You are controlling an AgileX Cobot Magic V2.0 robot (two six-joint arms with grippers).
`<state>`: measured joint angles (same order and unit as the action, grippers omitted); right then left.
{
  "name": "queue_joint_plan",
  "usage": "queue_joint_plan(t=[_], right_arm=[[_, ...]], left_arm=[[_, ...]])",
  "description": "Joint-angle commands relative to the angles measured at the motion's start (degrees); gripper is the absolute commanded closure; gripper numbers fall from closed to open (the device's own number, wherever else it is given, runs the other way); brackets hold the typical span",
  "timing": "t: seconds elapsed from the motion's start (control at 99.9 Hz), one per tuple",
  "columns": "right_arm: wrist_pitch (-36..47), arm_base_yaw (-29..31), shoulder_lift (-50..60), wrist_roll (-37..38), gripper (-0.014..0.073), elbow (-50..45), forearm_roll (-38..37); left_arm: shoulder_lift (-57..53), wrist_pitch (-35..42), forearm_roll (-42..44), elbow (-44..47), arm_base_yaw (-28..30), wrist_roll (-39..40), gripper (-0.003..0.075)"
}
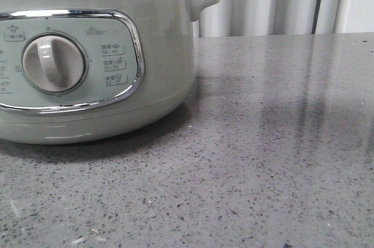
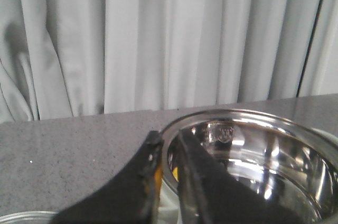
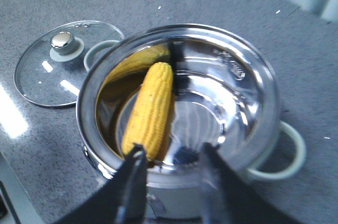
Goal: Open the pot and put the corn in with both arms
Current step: 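Lower the corn into the pot and open the right gripper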
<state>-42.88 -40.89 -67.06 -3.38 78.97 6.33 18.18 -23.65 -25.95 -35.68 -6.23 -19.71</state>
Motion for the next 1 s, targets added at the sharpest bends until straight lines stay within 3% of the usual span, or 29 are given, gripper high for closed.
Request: queue_joint_plan(t=[0.0,0.07,0.35,0.56,0.991], right_arm=[[5.77,0.04,8.21,-0.68,0.059,-4.29,-3.15],[7.7,0.04,14.45,-0.68,0.0665,-10.18,-5.35],[13.37,0.04,43.97,-0.68,0.0643,-33.42,-16.73],[13.95,0.16,63.35,-0.68,0.0643,-41.55,-22.23],[11.8,0.16,67.53,-0.68,0.0644,-43.34,-23.21]], left_arm=[[0.37,0.24,-0.54,-1.87,-0.51,0.27,0.074],[-0.57,-1.42,-0.54,-1.87,-0.51,0.27,0.0741],[-10.46,-5.24,3.99,-1.87,-0.51,0.27,0.0741],[-14.41,-7.65,8.44,0.49,-0.51,0.27,0.0741],[-14.5,-7.77,6.89,1.94,-0.51,0.27,0.0741]])
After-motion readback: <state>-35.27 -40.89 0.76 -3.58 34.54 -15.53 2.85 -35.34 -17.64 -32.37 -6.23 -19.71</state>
